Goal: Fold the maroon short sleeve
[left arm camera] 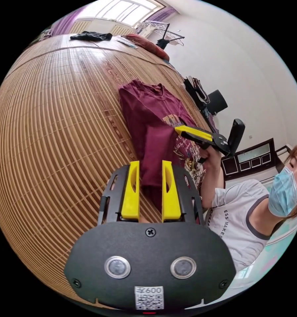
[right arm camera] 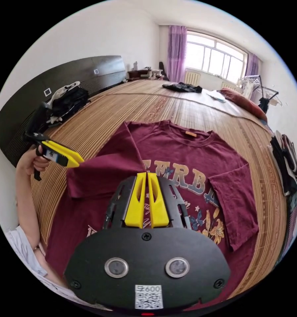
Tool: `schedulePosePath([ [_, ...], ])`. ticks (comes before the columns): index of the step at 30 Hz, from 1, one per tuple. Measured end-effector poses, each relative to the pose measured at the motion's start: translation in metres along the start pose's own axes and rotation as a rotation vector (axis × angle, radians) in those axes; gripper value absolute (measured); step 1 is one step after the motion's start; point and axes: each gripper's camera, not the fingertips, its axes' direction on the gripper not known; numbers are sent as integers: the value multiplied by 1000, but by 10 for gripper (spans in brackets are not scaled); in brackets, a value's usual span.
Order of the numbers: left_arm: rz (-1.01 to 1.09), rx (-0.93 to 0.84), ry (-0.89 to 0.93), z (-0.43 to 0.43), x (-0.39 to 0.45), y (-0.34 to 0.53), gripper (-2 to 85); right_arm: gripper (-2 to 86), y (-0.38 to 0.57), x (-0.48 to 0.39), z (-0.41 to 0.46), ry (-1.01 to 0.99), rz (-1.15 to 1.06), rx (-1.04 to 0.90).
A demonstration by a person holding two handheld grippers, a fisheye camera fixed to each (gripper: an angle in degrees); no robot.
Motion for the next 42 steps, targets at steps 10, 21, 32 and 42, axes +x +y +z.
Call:
schedulePosePath([
  [10, 54, -147, -113, 0, 52, -5, 91, 61, -7, -2, -10, -58, 124, -7],
  [21, 290, -265, -541, 5, 166, 9, 73, -6, -1, -46, -16, 19, 13, -46],
  [32, 237, -228, -466, -12, 188, 10, 71, -7, 22, -55, -46, 139, 168, 81],
  [42, 256, -252, -345, -1, 196, -1, 65, 74, 62, -154, -105, -439, -487, 271],
])
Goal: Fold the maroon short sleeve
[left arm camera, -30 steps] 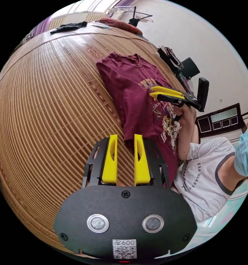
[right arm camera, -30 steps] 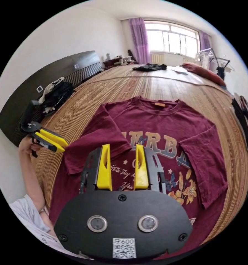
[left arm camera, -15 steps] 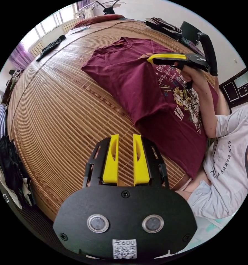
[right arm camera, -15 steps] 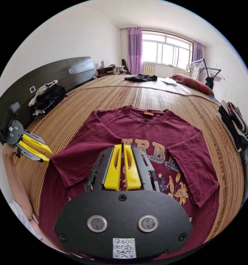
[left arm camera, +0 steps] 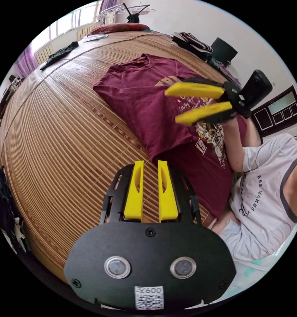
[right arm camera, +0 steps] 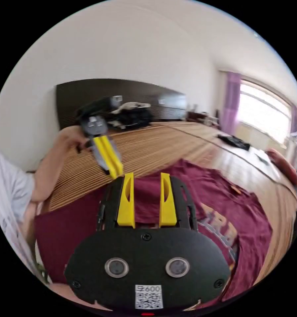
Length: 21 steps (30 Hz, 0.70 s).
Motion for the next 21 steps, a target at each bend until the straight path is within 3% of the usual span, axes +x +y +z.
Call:
schedulePosePath([
  [2, 3, 37, 34, -7, -1, 4, 64, 70, -6, -25, 18, -214, -124, -156],
  [5, -20, 54, 36, -12, -3, 6, 62, 39, -3, -56, 36, -34, -221, -301],
  [8, -37, 21, 57, -3, -6, -2, 57, 10, 1, -69, 40, -26, -270, -371],
  [12, -96, -69, 99, 17, -15, -15, 35, -5, 1, -66, 26, -60, -269, -355],
  [21, -113, -94, 86, 18, -3, -20, 29, -8, -6, -41, -17, -156, -198, -308],
])
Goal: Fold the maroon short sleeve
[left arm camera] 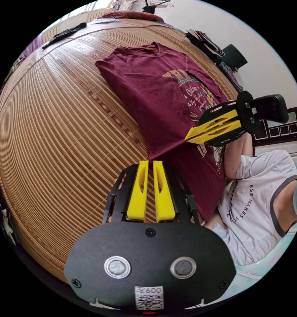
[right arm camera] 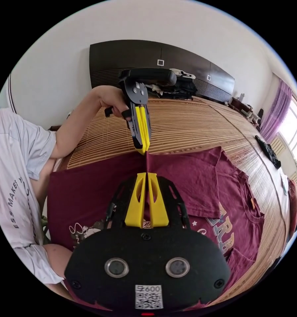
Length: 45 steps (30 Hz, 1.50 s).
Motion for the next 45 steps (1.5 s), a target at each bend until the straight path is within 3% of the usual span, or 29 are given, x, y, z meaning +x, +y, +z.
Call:
schedulePosePath([
  [6, -12, -37, -98, -8, 19, 7, 51, -3, -3, 18, 2, -58, 71, -44],
  [11, 0, 31, -148, -26, 32, 21, 69, 51, 2, 38, -47, -87, 144, 139],
  [14, 40, 67, -133, -27, 40, 18, 70, 39, 7, 50, -71, -103, 161, 267],
  [20, 46, 20, -181, -9, 43, 3, 65, 15, 15, 82, -98, -123, 223, 406],
  [24, 28, -29, -114, 4, 33, -2, 40, 31, 13, 106, -99, -107, 292, 436],
  [28, 45, -35, -137, 7, 35, -5, 28, 58, 13, 150, -102, -52, 520, 468],
  [31, 51, -42, -159, 7, 37, -5, 26, 67, 28, 202, -107, -193, 861, 489],
  [32, 59, -43, -174, 7, 40, -5, 25, 63, 37, 215, -112, -299, 916, 613],
  [34, 81, -39, -190, 8, 41, -2, 25, 47, 38, 225, -116, -328, 923, 767],
  [37, 69, -27, -157, 7, 33, 1, 25, 71, -23, 261, -90, -86, 983, 373],
  [38, 51, -17, -131, 6, 27, 3, 25, 82, -51, 274, -80, -50, 902, 306],
  [42, 39, 10, -96, 6, 16, 10, 25, 83, -108, 319, -57, -101, 757, 72],
  [45, 52, 18, -109, 7, 16, 12, 25, 76, -109, 319, -67, -23, 710, -104],
])
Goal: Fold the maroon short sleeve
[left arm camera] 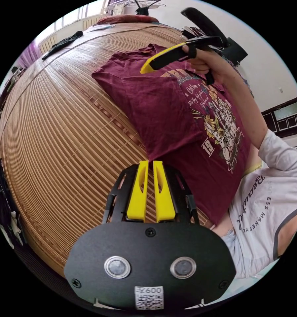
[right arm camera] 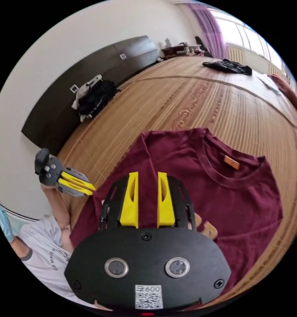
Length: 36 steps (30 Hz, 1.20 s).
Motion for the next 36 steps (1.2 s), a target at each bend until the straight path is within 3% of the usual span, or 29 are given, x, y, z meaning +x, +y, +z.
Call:
schedulePosePath([
  [3, 3, -12, 3, 1, -3, -1, 25, 71, 29, 1, -17, 161, 38, -12],
  [7, -14, -9, 11, 1, -8, 1, 25, 56, 39, -7, -13, 88, 27, -12],
  [13, -18, -1, 14, 2, -14, 5, 25, -1, 29, -34, 2, 188, -58, -39],
  [21, -20, 0, 18, 4, -21, 7, 24, -6, 40, -55, -15, 222, -96, -11],
  [28, -32, 3, 33, 5, -29, 9, 24, 38, 31, -46, -6, 48, 8, 46],
  [36, 4, 5, 4, 6, -29, 10, 25, -2, 32, -80, 14, 195, -80, 29],
])
